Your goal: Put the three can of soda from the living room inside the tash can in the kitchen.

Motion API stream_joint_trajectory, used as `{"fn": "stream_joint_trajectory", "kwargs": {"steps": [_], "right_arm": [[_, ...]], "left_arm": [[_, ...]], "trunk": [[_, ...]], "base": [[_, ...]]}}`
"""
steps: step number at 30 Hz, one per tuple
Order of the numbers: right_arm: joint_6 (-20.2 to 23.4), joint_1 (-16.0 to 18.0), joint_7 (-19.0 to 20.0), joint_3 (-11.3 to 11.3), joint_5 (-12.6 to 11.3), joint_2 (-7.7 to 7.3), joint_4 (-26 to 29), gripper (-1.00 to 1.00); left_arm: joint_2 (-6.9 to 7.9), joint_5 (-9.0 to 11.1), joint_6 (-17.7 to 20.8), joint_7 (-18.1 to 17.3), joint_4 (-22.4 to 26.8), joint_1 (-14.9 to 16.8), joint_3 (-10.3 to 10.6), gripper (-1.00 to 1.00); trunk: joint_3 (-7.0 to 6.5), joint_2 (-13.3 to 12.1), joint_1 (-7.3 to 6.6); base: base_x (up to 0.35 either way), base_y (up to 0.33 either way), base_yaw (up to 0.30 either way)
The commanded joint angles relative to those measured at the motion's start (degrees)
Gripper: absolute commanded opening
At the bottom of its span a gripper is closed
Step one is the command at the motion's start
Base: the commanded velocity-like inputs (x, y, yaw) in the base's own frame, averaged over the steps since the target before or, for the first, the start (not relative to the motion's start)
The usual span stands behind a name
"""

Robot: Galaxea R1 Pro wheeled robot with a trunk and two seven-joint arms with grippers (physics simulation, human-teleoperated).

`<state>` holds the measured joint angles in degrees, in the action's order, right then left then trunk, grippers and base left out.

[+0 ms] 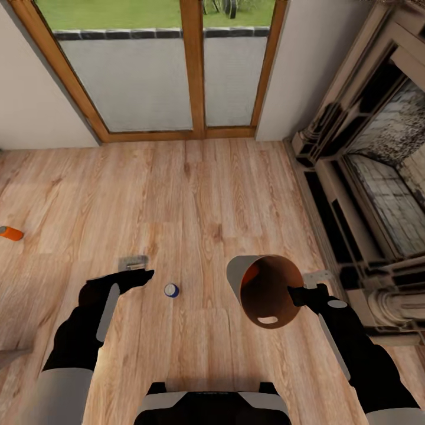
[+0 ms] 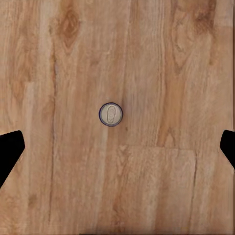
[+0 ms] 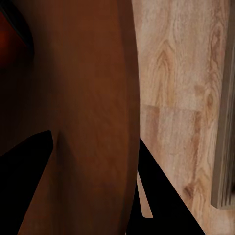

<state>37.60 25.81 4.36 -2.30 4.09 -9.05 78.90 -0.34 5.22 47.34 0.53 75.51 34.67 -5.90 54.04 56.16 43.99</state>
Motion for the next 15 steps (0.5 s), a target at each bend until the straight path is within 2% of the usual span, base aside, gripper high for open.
{"fn": "stream_joint_trajectory", "kwargs": {"steps": [1, 8, 12, 15], "right_arm": [[0.02, 0.03, -0.01, -0.54, -0.54, 0.0, 0.01, -1.0], [0.02, 0.03, -0.04, -1.46, -0.45, 0.0, -0.06, -1.0], [0.02, 0.03, -0.03, -1.54, -0.41, 0.0, -0.06, -1.0], [0.08, 0.03, -0.01, -1.56, -0.41, 0.0, -0.06, -1.0]], "left_arm": [[-0.07, -0.08, 1.76, 0.37, 0.38, 1.42, 0.0, 1.0], [-0.44, -0.31, 5.76, 1.91, 0.31, 4.83, 0.01, 1.0], [-0.68, -0.15, 6.51, 2.15, 0.58, 5.35, 0.01, 1.0], [-0.77, -0.07, 6.62, 2.18, 0.79, 5.29, 0.07, 1.0]], "trunk": [[0.0, 0.0, 0.0], [0.0, 0.0, 0.0], [0.0, 0.0, 0.0], [0.0, 0.0, 0.0]], "base": [[0.297, 0.0, 0.0], [0.298, 0.0, 0.0], [0.29, 0.0, 0.0], [0.109, 0.0, 0.0]]}}
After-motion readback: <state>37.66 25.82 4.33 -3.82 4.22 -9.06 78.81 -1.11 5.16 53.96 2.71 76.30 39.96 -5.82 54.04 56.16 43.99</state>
